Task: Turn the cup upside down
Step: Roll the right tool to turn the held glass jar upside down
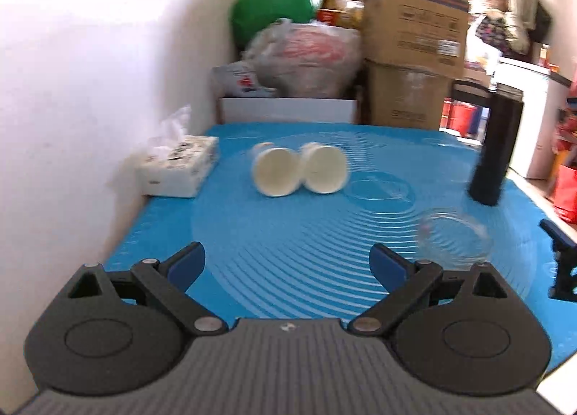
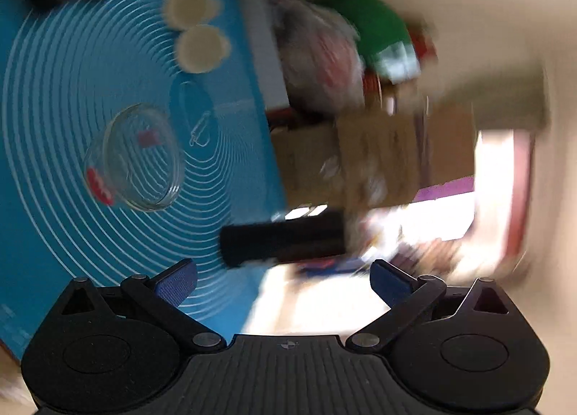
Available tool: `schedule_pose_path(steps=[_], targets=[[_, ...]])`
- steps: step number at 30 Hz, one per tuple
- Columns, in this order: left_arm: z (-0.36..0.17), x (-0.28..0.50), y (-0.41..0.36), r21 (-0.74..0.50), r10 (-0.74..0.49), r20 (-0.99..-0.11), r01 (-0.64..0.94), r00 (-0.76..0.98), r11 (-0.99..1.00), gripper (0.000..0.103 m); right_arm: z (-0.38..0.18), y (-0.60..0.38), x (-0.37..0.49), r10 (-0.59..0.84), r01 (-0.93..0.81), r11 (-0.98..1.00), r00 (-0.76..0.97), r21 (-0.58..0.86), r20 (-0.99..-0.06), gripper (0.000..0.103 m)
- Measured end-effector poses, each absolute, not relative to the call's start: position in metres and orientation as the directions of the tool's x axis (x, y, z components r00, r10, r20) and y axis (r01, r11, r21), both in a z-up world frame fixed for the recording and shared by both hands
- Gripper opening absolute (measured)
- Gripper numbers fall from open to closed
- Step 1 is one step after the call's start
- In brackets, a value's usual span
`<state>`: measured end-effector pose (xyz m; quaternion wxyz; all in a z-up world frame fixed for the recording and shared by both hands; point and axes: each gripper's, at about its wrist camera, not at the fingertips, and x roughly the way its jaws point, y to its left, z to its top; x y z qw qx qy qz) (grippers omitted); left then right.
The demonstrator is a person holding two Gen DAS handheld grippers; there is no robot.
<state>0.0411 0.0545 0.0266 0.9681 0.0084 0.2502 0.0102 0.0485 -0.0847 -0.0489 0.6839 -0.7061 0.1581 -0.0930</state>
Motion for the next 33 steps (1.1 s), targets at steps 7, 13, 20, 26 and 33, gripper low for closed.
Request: schedule_pose_path(steps=[7,13,20,26,33], targets=[[0.024,0.037,0.092,-0.015,0.102,-0.491,-0.125,0.865,0.992,0.097,-0.108,-0.06,0.053,-0.207,-0.16,-0.509,0.977,-0.846,-0.06,0.103],[0.022,0.042,0.114,-0.072,0.109,-0.516,-0.17,0.85,0.983,0.097,-0.152,-0.069,0.048,-0.137,-0.204,-0.832,0.977,-0.516,-0.166,0.103],[0.018,0.046,0.124,-0.101,0.113,-0.539,-0.197,0.835,0.975,0.097,-0.186,-0.078,0.07,-0.153,-0.199,-0.953,0.967,-0.227,-0.204,0.103],[0.017,0.053,0.125,-0.121,0.088,-0.545,-0.182,0.834,0.976,0.097,-0.2,-0.078,0.086,-0.166,-0.192,-0.972,0.969,-0.137,-0.184,0.097],[0.016,0.056,0.129,-0.159,0.065,-0.543,-0.179,0.837,0.971,0.097,-0.213,-0.07,0.097,-0.183,-0.204,-0.973,0.966,-0.105,-0.182,0.079]])
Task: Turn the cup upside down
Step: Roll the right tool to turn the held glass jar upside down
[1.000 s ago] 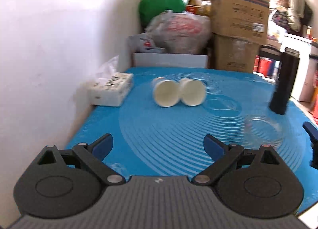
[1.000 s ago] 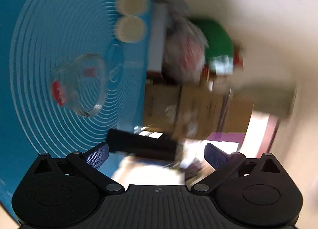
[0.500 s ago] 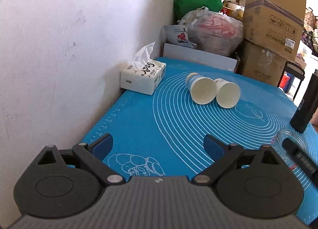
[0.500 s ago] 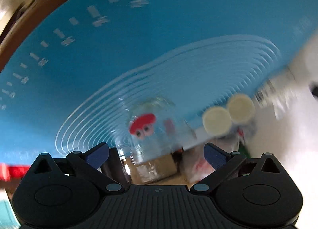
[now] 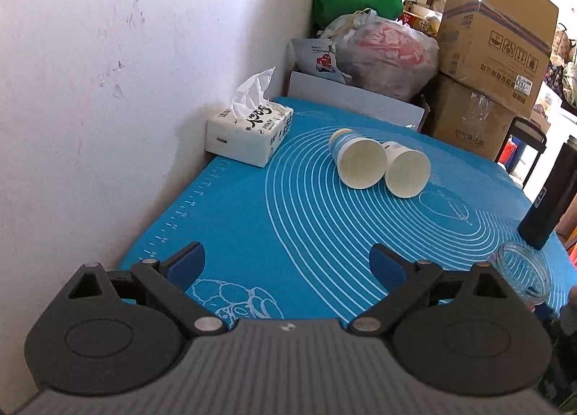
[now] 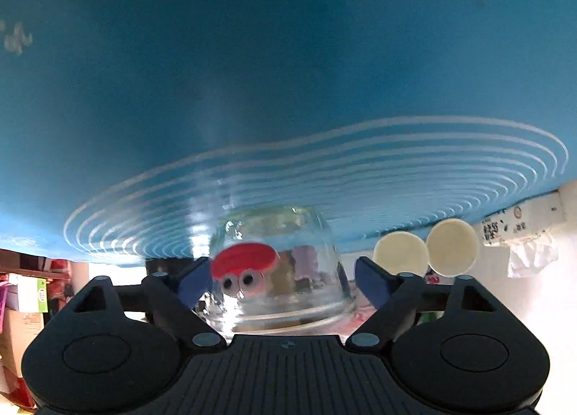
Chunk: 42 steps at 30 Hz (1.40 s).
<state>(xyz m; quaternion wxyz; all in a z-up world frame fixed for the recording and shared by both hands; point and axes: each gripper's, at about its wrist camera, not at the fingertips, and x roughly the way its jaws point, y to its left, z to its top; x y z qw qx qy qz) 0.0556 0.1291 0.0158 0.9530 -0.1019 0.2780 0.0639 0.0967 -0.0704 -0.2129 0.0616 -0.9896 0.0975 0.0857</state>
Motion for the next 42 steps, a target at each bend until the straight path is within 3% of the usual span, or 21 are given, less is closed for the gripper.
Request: schedule_pose_path(steps=[7,11,20,25,32,38,42], targets=[[0.017,0.055,0.132,-0.18,0.058,-0.536,-0.182,0.842,0.967,0.097,-0.215,-0.079,0.089,-0.172,-0.194,-0.977,0.962,-0.089,-0.211,0.075],[0.018,0.052,0.131,-0.179,0.06,-0.528,-0.181,0.847,0.967,0.097,-0.212,-0.092,0.091,-0.091,-0.118,-0.986,0.971,-0.115,-0.222,0.075],[0.02,0.049,0.13,-0.184,0.067,-0.507,-0.184,0.859,0.965,0.097,-0.184,-0.071,0.088,0.044,-0.049,-0.9,0.978,-0.433,-0.202,0.075],[0.019,0.05,0.129,-0.176,0.068,-0.51,-0.181,0.857,0.968,0.097,-0.165,-0.04,0.09,0.064,-0.092,-0.628,0.983,-0.772,-0.169,0.075],[0.019,0.052,0.126,-0.167,0.066,-0.515,-0.176,0.854,0.97,0.097,-0.145,-0.029,0.106,0.024,-0.125,-0.236,0.991,-0.964,-0.135,0.075],[0.017,0.056,0.119,-0.149,0.063,-0.523,-0.164,0.85,0.975,0.097,-0.109,-0.051,0.115,-0.066,-0.154,0.255,0.982,-0.954,-0.177,0.075],[0.016,0.059,0.112,-0.136,0.061,-0.526,-0.154,0.848,0.979,0.097,-0.078,-0.078,0.128,-0.114,-0.151,0.637,0.952,-0.756,-0.286,0.075]])
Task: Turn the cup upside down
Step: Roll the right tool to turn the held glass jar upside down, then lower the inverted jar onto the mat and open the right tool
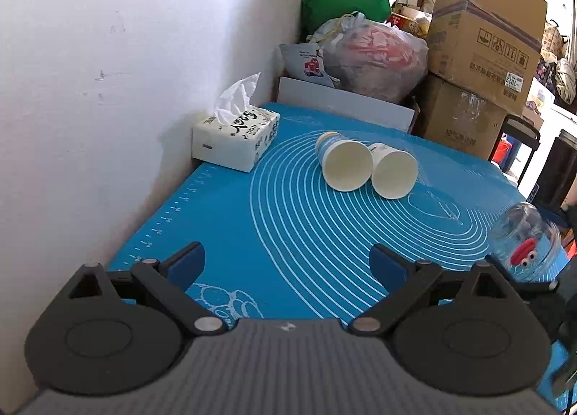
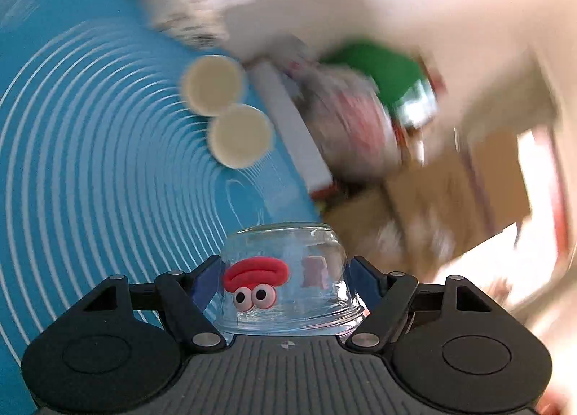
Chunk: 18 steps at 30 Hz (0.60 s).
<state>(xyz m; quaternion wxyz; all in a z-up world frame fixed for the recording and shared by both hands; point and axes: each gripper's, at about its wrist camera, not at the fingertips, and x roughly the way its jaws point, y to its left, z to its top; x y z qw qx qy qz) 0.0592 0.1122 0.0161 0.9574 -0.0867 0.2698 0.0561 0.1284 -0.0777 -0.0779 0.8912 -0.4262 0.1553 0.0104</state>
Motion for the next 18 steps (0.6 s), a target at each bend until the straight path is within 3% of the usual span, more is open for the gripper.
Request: schedule_pose_path(steps=[4,9,18], targets=[[0.016,0.059,0.104,-0.129,0.049,-0.52,-0.135,0.853,0.982,0.097,-0.064,-0.126,0.128,-0.087,-0.092,0.901,0.919,-0.424,-0.384,0.075],[0.016,0.06,0.095,-0.108,0.049,-0.518,-0.122,0.854,0.987,0.097,-0.065,-0.164,0.116,-0.061,-0.012,0.984,0.914,-0.176,-0.401,0.075],[0.015,0.06,0.081,-0.101,0.029,-0.534,-0.098,0.845,0.99,0.097,-0.077,-0.172,0.098,-0.046,-0.002,0.993,0.91,-0.115,-0.412,0.075]])
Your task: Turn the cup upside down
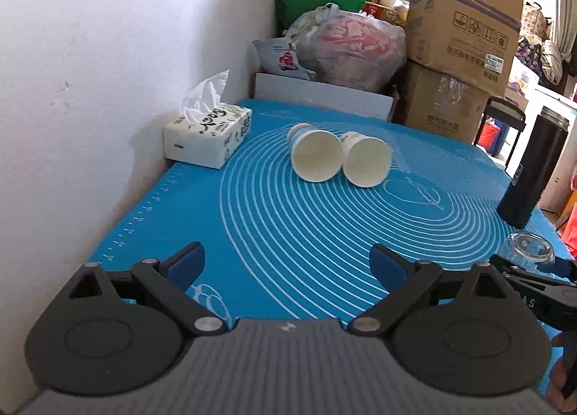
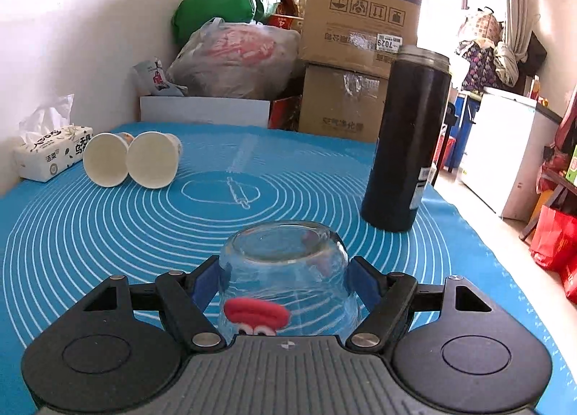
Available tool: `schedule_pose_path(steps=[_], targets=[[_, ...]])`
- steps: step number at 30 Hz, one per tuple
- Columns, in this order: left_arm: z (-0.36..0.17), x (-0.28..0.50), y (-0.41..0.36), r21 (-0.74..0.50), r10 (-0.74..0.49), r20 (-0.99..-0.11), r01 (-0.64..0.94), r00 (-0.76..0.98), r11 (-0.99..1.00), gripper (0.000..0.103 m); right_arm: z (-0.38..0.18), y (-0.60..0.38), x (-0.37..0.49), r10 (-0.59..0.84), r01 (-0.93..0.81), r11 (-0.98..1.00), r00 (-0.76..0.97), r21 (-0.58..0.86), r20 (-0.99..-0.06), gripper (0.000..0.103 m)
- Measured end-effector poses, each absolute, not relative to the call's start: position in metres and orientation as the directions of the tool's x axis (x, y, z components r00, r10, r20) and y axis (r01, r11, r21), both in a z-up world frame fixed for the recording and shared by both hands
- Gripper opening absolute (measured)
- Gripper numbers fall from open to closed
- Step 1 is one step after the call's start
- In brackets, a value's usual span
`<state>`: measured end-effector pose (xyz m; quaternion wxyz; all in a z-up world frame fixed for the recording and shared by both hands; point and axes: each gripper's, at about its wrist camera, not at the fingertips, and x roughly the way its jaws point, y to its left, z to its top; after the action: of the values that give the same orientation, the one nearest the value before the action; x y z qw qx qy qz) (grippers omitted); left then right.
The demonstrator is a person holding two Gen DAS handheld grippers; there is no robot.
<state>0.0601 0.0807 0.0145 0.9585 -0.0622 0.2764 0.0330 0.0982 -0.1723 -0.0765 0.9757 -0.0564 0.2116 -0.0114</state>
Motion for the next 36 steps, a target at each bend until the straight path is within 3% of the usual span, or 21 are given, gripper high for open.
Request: schedule_pose_path(steps=[10,13,16,23,36], targets=[[0.02,0.05,0.05,-0.029,-0.004,-0.531,-0.014,0.847,0.999,0.097,-0.07,-0.178,0.102,-0.032,-0.01,0.996,0.891,-0.09,-0.453,0.073],[0.026,0.041,0.045,-0.024,-0.007,-0.526,-0.007,0.85,1.0,0.097,-0.067,-0.178,0.096,-0.019,-0.017,0.997,0.891,-0.075,-0.454,0.08],[0.034,0.029,0.038,-0.041,-0.027,-0.53,0.006,0.847,0.999,0.097,-0.061,-0.178,0.08,-0.009,-0.029,0.996,0.9,-0.082,-0.436,0.103],[0.037,0.004,0.015,-0.004,-0.015,-0.531,0.015,0.847,1.0,0.097,-0.044,-0.201,0.037,0.025,-0.047,0.998,0.881,-0.035,-0.473,0.103],[0.033,-0.03,-0.017,0.009,-0.032,-0.539,0.044,0.842,0.999,0.097,-0.025,-0.227,-0.037,0.006,-0.051,0.996,0.865,-0.076,-0.501,0.103]])
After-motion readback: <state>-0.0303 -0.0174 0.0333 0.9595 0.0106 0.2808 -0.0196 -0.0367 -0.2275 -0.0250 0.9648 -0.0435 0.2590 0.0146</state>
